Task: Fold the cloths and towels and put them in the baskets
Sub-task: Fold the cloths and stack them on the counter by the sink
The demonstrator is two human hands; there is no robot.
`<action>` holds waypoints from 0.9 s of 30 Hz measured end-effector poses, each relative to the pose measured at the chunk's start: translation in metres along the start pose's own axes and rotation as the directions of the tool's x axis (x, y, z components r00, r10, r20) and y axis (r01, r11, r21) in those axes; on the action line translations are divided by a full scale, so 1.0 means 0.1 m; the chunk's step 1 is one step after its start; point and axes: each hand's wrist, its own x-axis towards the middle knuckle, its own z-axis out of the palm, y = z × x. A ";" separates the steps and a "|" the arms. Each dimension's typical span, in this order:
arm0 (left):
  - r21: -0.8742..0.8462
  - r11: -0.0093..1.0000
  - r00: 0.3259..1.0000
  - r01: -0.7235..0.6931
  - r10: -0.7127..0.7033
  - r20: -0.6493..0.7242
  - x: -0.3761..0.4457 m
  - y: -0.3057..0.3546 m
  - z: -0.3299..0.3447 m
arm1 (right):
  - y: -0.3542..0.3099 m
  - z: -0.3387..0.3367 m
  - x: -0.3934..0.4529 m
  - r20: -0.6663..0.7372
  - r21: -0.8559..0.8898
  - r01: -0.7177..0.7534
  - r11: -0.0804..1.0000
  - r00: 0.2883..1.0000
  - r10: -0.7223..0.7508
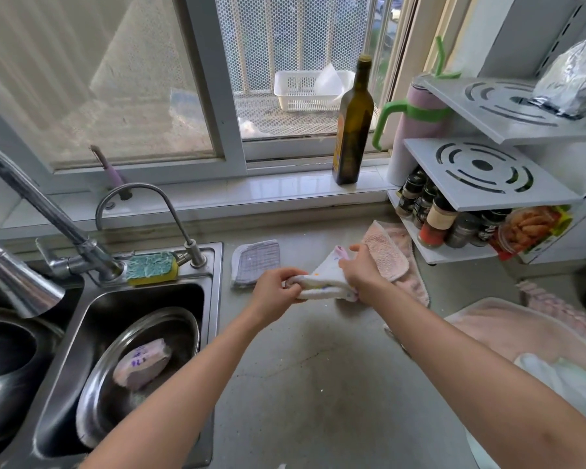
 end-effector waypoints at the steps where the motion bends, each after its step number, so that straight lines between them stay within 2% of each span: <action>1: 0.104 0.994 0.999 -0.034 0.038 -0.037 0.00 0.00 0.01 | 0.00 0.00 0.02 -0.030 -0.005 0.013 1.000 0.999 -0.013; 4: 0.389 0.904 0.973 -0.178 0.222 -0.069 -0.01 0.01 0.04 | -0.03 -0.03 0.11 -0.176 -0.010 0.092 0.996 0.980 -0.092; 6: 0.437 0.865 0.961 -0.246 0.277 -0.008 0.01 0.04 0.08 | -0.08 -0.06 0.15 -0.234 0.007 0.152 0.988 0.961 -0.146; 7: 0.386 0.897 0.974 -0.218 0.226 0.025 0.02 0.05 0.09 | -0.10 -0.07 0.16 -0.233 0.015 0.194 0.981 0.955 -0.185; 8: 0.250 0.959 0.990 -0.135 0.120 0.075 0.04 0.05 0.08 | -0.13 -0.07 0.17 -0.217 0.022 0.239 0.971 0.949 -0.229; 9: 0.016 1.000 0.988 -0.006 0.004 0.153 0.06 0.05 0.06 | -0.15 -0.08 0.19 -0.180 0.026 0.271 0.962 0.948 -0.262; 10: -0.255 0.959 0.973 0.126 -0.069 0.221 0.09 0.06 0.04 | -0.18 -0.08 0.21 -0.135 0.024 0.304 0.952 0.945 -0.299; 11: -0.466 0.854 0.958 0.232 -0.118 0.261 0.15 0.07 0.03 | -0.20 -0.07 0.23 -0.089 0.011 0.336 0.942 0.939 -0.333; 12: -0.592 0.757 0.954 0.277 -0.143 0.263 0.22 0.07 0.01 | -0.23 -0.06 0.26 -0.042 0.002 0.371 0.929 0.928 -0.371; 16: -0.718 0.635 0.957 0.285 -0.222 0.184 0.57 -0.04 0.04 | -0.32 0.07 0.39 0.154 0.105 0.485 0.868 0.854 -0.496; 19: -0.646 0.732 0.958 0.218 -0.287 -0.001 0.85 -0.19 0.06 | -0.23 0.16 0.56 0.219 0.052 0.500 0.864 0.839 -0.499; 21: -0.397 0.907 0.962 0.139 -0.219 -0.165 1.04 -0.31 0.06 | -0.10 0.21 0.75 0.166 -0.092 0.512 0.854 0.853 -0.494; 22: -0.224 0.971 0.965 0.083 -0.135 -0.226 1.15 -0.37 0.08 | -0.04 0.24 0.86 0.153 -0.198 0.519 0.832 0.854 -0.497; 24: 0.108 0.994 0.975 -0.020 0.043 -0.217 1.35 -0.48 0.16 | 0.07 0.29 1.07 0.164 -0.346 0.503 0.792 0.864 -0.477; 25: 0.189 0.982 0.978 -0.016 0.055 -0.201 1.43 -0.52 0.20 | 0.12 0.31 1.17 0.168 -0.365 0.489 0.792 0.871 -0.461; 27: 0.246 0.969 0.977 0.013 0.040 -0.209 1.57 -0.63 0.29 | 0.19 0.36 1.35 0.164 -0.369 0.472 0.801 0.881 -0.443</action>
